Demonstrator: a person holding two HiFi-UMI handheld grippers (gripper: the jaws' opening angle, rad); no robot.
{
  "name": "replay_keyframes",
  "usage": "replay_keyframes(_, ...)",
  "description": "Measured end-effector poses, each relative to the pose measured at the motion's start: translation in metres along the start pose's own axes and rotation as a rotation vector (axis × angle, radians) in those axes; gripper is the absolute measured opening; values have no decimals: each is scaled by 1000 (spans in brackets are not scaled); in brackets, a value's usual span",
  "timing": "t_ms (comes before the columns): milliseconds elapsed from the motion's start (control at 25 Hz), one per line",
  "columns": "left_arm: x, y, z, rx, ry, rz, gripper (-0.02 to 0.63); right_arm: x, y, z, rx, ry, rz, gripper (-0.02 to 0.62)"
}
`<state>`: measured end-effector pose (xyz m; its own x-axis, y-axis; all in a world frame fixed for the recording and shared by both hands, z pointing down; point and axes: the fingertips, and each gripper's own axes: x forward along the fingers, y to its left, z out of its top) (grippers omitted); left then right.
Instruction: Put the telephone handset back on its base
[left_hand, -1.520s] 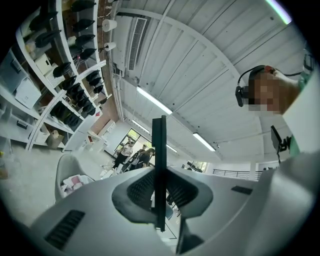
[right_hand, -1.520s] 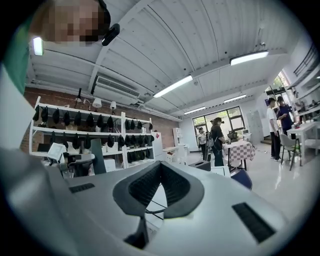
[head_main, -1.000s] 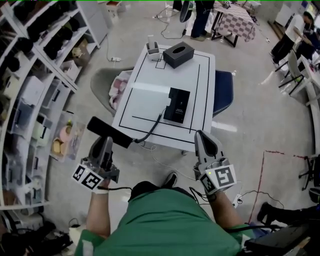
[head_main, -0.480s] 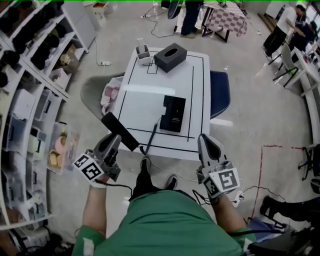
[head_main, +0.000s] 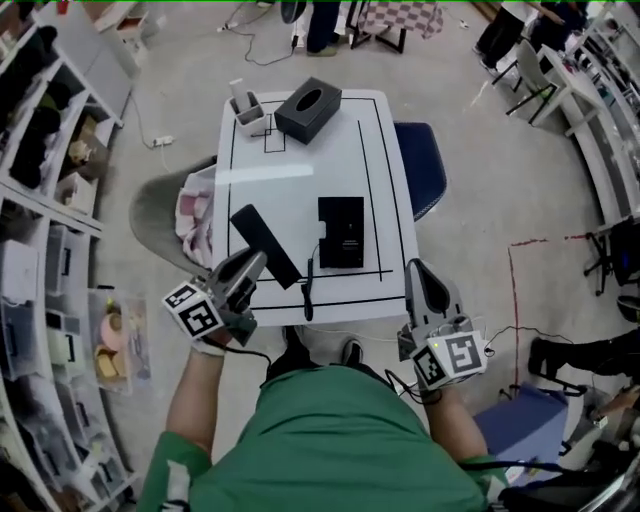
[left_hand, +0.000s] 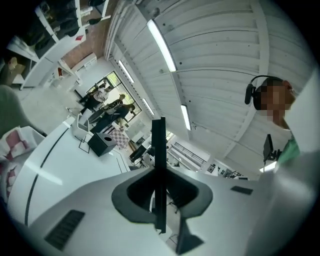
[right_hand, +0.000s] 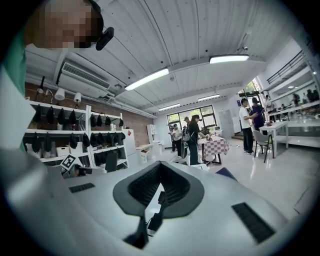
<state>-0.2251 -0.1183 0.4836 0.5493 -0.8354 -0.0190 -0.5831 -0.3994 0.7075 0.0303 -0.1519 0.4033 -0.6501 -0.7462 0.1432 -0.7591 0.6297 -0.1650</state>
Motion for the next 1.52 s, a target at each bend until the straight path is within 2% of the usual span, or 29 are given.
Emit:
replay_keyframes(120, 17, 18, -3, -52, 77, -60, 80, 4, 6, -6, 12, 11, -61, 23)
replay_keyframes(360, 57, 47, -31, -100, 250, -146, 80, 0, 11, -15, 37, 19, -188, 22)
replay_keyframes(520, 83, 63, -57, -133, 340, -183, 80, -12, 8, -27, 53, 43, -263, 22)
replay_keyframes(640, 97, 77, -76, -136, 399, -180, 80, -19, 3, -36, 68, 60, -297, 23)
replay_keyframes(880, 118, 99, -103, -193, 454, -151, 80, -27, -13, -28, 77, 46, -337, 23)
replay_keyframes(1160, 133, 112, -128, -265, 533, -238, 80, -29, -24, -35, 88, 70, -358, 23)
replay_keyframes(1320, 137, 123, -142, -271, 587, -226, 80, -30, -28, -36, 94, 79, -371, 23)
replay_keyframes(1520, 147, 132, -150, -301, 599, -235, 80, -30, -36, -39, 104, 92, -384, 23)
